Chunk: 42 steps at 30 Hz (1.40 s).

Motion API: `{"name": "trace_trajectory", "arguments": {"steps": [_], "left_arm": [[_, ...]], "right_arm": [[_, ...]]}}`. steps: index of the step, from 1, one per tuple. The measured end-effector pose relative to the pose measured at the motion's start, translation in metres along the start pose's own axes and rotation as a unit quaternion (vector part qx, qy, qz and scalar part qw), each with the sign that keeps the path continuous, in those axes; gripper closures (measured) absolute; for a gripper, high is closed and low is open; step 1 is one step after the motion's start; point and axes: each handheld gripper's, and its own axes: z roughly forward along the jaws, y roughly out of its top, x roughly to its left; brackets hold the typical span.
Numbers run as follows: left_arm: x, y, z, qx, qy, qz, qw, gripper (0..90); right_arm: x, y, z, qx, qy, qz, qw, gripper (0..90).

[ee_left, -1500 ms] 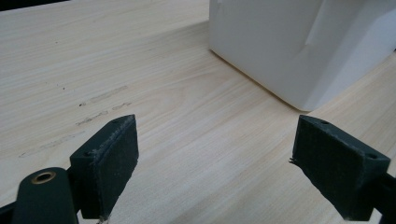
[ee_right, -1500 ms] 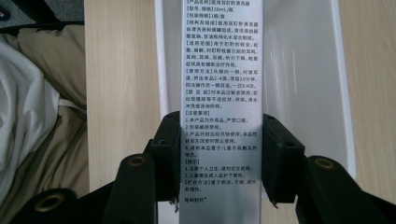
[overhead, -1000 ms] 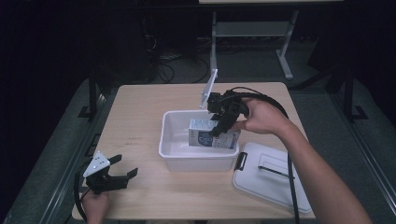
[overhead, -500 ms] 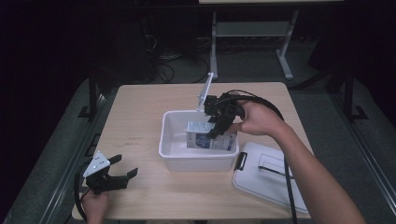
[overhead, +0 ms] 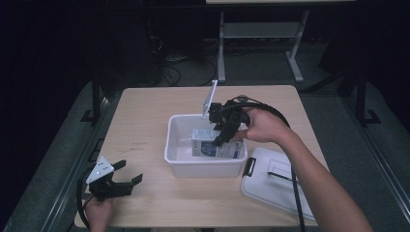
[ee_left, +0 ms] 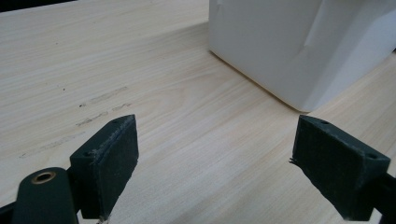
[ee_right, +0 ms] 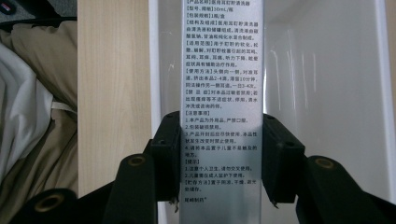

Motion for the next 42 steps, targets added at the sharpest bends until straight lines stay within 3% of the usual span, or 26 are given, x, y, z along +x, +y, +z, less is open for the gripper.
{"name": "trace_trajectory", "arguments": {"steps": [42], "left_arm": [[0.0,-0.001,0.0,0.001,-0.001,-0.001,1.0,13.7]], "right_arm": [[-0.009,-0.012,0.039,0.008,0.02,0.006,0.9998,54.8]]}}
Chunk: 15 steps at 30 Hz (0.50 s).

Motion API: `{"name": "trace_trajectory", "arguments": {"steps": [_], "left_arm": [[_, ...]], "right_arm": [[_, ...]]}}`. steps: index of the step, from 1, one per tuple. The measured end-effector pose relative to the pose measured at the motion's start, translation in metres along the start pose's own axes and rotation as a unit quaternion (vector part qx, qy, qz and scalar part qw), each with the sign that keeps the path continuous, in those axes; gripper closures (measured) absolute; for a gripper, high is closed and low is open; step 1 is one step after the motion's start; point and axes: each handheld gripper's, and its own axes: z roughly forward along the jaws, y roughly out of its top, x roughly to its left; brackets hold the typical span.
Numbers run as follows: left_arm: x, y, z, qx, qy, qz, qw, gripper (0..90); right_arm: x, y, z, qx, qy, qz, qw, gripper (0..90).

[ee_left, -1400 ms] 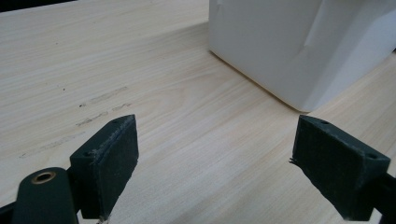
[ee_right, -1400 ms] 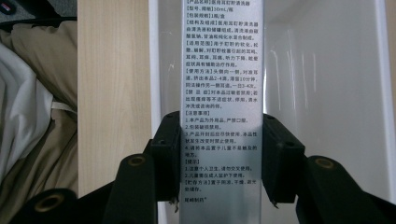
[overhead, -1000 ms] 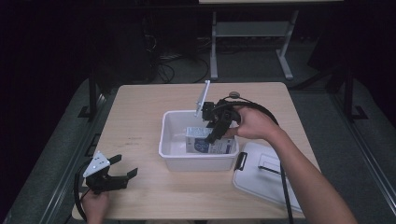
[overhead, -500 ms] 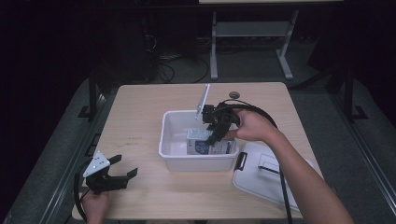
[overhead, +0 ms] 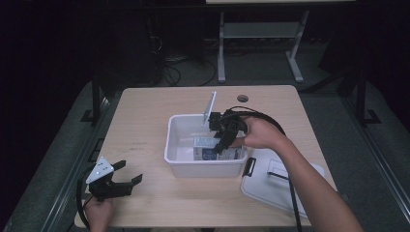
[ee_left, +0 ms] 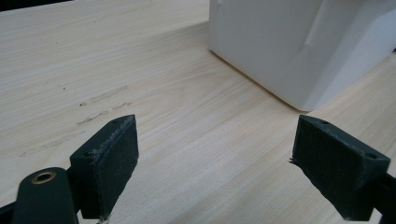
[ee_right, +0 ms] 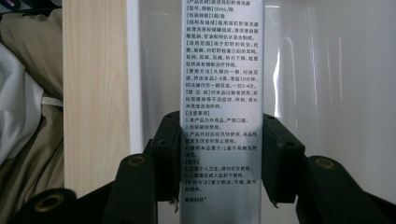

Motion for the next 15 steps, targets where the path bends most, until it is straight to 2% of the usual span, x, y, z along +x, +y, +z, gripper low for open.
{"name": "trace_trajectory", "arguments": {"steps": [15], "left_arm": [[0.0,0.0,-0.0004,0.0,0.0,0.0,1.0,13.6]], "right_arm": [[-0.0018,-0.0025,0.0104,0.007,0.004,0.0,1.0,54.8]]}}
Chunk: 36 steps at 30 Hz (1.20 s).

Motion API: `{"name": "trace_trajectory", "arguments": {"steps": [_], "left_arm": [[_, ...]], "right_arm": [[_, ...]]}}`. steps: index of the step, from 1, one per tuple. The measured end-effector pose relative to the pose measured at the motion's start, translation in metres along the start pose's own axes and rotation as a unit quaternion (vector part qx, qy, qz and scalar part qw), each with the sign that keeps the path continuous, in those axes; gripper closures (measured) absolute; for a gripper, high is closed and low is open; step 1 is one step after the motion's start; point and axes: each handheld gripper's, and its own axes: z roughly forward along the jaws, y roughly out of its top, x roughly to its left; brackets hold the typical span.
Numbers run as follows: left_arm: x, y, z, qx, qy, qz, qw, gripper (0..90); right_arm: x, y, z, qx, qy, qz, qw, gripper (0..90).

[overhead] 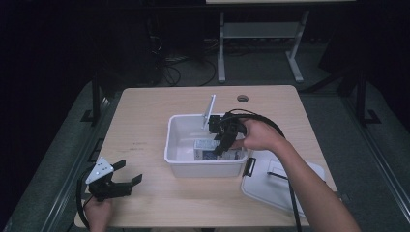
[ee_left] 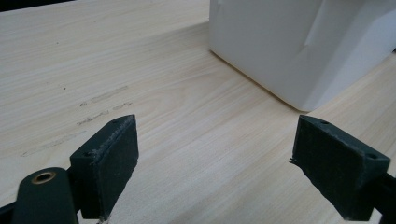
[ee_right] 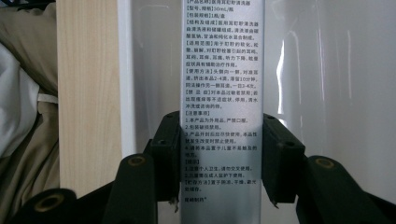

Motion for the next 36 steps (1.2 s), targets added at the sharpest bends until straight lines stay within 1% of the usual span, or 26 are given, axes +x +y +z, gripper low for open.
{"name": "trace_trajectory", "arguments": {"steps": [10,16,24,26,29,36], "left_arm": [[0.0,0.0,0.0,0.0,0.0,0.001,1.0,13.6],[0.0,0.0,-0.001,-0.002,0.001,0.0,1.0,13.7],[0.0,0.0,0.0,0.0,0.0,0.002,1.0,13.6],[0.0,0.0,0.0,0.0,0.0,0.001,1.0,13.6],[0.0,0.0,-0.001,0.0,0.0,0.002,1.0,13.6],[0.0,0.0,-0.001,-0.001,0.001,0.001,1.0,13.6]], "right_arm": [[-0.002,-0.003,0.007,0.006,0.004,0.007,0.9999,54.8],[-0.003,-0.003,0.013,0.011,0.005,0.004,0.9999,54.8],[-0.004,-0.004,0.019,0.014,0.01,0.005,0.9998,54.8],[-0.004,-0.005,0.02,0.016,0.011,0.009,0.9998,54.8],[-0.005,-0.005,0.023,0.018,0.012,0.005,0.9998,54.8],[-0.005,-0.005,0.027,0.022,0.013,0.007,0.9997,54.7]]}}
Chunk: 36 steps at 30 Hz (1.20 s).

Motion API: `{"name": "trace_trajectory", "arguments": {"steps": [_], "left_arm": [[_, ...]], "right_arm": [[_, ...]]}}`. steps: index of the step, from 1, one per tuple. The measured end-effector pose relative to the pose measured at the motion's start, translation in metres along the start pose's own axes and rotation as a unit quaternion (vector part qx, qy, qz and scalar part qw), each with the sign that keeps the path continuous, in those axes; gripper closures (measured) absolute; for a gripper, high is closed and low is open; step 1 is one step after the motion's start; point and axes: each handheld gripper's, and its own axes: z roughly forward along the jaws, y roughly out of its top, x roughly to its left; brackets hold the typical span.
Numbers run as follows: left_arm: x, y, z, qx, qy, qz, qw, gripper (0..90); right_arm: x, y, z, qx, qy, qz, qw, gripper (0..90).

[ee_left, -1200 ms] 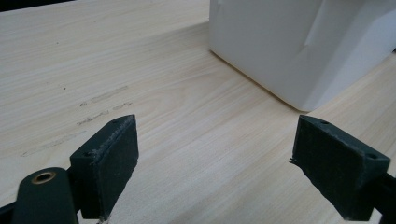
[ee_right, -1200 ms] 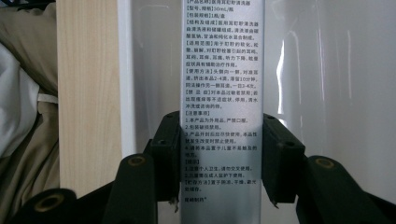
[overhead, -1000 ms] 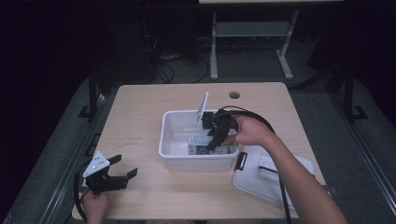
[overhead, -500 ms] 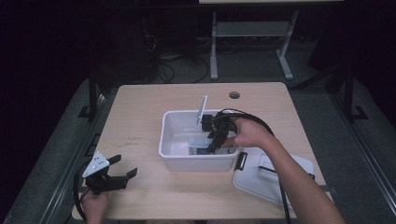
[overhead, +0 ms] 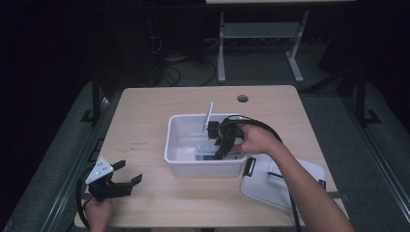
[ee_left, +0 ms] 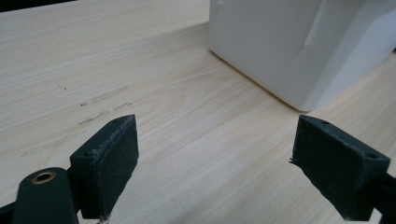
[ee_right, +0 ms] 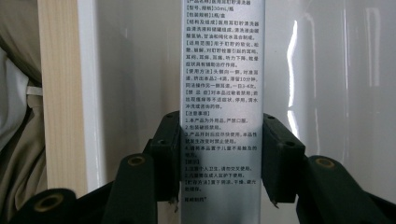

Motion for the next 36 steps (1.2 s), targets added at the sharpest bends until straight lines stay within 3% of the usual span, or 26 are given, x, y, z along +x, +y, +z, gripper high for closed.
{"name": "trace_trajectory", "arguments": {"steps": [36], "left_arm": [[0.0,0.0,0.0,0.0,-0.001,-0.001,1.0,13.6]], "right_arm": [[-0.003,0.002,0.012,0.021,0.009,0.001,0.9997,53.8]]}}
